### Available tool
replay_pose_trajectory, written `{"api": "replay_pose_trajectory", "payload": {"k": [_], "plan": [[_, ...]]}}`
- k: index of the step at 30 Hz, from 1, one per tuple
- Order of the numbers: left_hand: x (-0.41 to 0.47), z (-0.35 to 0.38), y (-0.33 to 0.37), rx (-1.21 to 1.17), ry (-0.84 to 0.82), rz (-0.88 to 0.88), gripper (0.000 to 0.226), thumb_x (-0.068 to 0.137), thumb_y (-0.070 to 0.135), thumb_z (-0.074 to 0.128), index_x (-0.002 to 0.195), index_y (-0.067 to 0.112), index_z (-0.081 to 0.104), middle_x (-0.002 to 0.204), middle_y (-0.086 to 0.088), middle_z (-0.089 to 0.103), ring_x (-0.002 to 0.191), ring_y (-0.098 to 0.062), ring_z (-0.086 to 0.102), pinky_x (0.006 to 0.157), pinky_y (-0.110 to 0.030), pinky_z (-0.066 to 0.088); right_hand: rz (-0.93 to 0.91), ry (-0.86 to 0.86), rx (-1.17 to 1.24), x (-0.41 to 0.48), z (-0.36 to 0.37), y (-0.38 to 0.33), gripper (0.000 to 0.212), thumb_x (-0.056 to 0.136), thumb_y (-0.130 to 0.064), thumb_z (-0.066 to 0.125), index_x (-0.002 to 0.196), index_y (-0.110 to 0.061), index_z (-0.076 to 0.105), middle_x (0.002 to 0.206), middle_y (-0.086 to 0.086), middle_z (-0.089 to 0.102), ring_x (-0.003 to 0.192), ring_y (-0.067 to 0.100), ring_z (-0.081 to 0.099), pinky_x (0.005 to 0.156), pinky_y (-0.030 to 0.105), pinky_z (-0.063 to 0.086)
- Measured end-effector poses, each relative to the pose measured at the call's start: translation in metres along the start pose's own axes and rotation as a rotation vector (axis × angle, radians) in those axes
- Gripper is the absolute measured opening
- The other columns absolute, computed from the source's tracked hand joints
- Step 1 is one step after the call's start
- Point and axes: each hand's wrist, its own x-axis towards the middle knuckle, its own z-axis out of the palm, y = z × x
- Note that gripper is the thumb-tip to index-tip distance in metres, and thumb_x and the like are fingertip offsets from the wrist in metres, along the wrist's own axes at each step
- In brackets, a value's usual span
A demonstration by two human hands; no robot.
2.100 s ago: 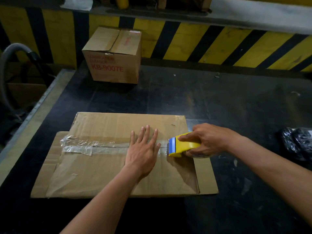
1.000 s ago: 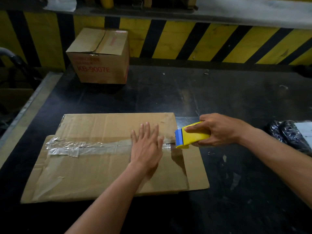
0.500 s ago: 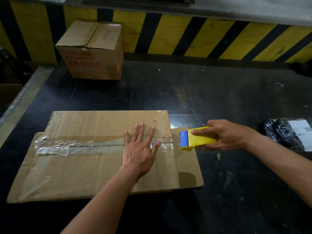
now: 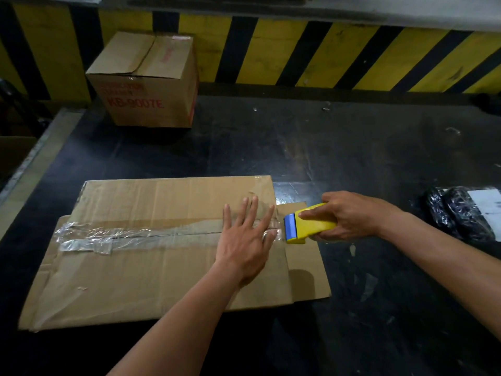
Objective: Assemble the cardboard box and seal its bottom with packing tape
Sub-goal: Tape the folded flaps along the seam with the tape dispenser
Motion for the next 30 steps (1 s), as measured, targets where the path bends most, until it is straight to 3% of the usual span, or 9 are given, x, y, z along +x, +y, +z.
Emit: {"api": "replay_pose_trajectory", "payload": {"k": [6, 11, 19, 22, 24, 27, 30], "plan": [[0.001, 0.009, -0.005, 0.036, 0.000, -0.010, 0.062, 0.103, 0.059, 0.001, 0.158, 0.037, -0.016, 0.167, -0.002, -0.023, 0.153, -0.023, -0.026, 0.122, -0.057, -0.012, -0.009, 0.030, 0.020, 0.012, -0.001, -0.006, 0.056, 0.083, -0.064, 0.060, 0.136, -0.055, 0.046, 0.093, -0.008, 0.047, 0.089, 0.012, 0.049, 0.076, 0.035, 0.046], [0.000, 0.011, -0.005, 0.031, -0.004, -0.016, 0.063, 0.102, 0.060, -0.001, 0.158, 0.037, -0.018, 0.167, -0.001, -0.025, 0.152, -0.022, -0.029, 0.122, -0.057, -0.012, -0.018, 0.000, -0.011, 0.023, -0.010, -0.009, 0.054, 0.084, -0.064, 0.059, 0.135, -0.056, 0.046, 0.093, -0.009, 0.045, 0.092, 0.015, 0.049, 0.079, 0.040, 0.050], [0.003, 0.011, -0.004, 0.033, -0.009, -0.026, 0.063, 0.102, 0.061, 0.001, 0.157, 0.039, -0.018, 0.166, 0.001, -0.025, 0.151, -0.021, -0.029, 0.122, -0.056, -0.014, -0.014, -0.009, -0.025, 0.020, -0.020, -0.022, 0.048, 0.088, -0.051, 0.062, 0.135, -0.050, 0.053, 0.078, -0.018, 0.040, 0.088, 0.013, 0.047, 0.067, 0.032, 0.041], [0.002, 0.008, -0.004, 0.043, -0.025, -0.021, 0.063, 0.101, 0.061, -0.001, 0.157, 0.038, -0.019, 0.166, 0.001, -0.026, 0.151, -0.022, -0.030, 0.122, -0.056, -0.013, 0.002, -0.027, -0.017, 0.027, -0.023, -0.027, 0.051, 0.083, -0.053, 0.065, 0.133, -0.049, 0.055, 0.102, -0.014, 0.061, 0.098, 0.016, 0.057, 0.078, 0.036, 0.052], [0.001, 0.006, -0.004, 0.050, -0.038, -0.021, 0.063, 0.101, 0.061, -0.002, 0.156, 0.038, -0.020, 0.165, 0.000, -0.027, 0.150, -0.023, -0.030, 0.122, -0.057, -0.012, 0.019, -0.027, -0.002, 0.032, -0.025, -0.027, 0.053, 0.080, -0.055, 0.067, 0.132, -0.049, 0.056, 0.112, -0.013, 0.065, 0.099, 0.016, 0.059, 0.080, 0.039, 0.055], [0.001, 0.006, -0.004, 0.065, -0.045, -0.023, 0.062, 0.102, 0.060, -0.002, 0.157, 0.037, -0.020, 0.166, 0.000, -0.027, 0.150, -0.023, -0.030, 0.122, -0.057, -0.012, -0.025, 0.000, -0.046, 0.023, -0.024, -0.025, 0.049, 0.086, -0.050, 0.065, 0.134, -0.046, 0.056, 0.086, -0.017, 0.053, 0.086, 0.010, 0.048, 0.068, 0.027, 0.043], [0.001, 0.008, -0.004, 0.077, -0.043, -0.023, 0.062, 0.101, 0.060, -0.003, 0.156, 0.038, -0.022, 0.165, 0.000, -0.028, 0.150, -0.024, -0.031, 0.122, -0.057, -0.013, 0.019, 0.007, -0.045, 0.009, -0.016, -0.028, 0.046, 0.088, -0.049, 0.062, 0.133, -0.048, 0.055, 0.087, -0.011, 0.045, 0.084, 0.012, 0.048, 0.066, 0.030, 0.041]]}}
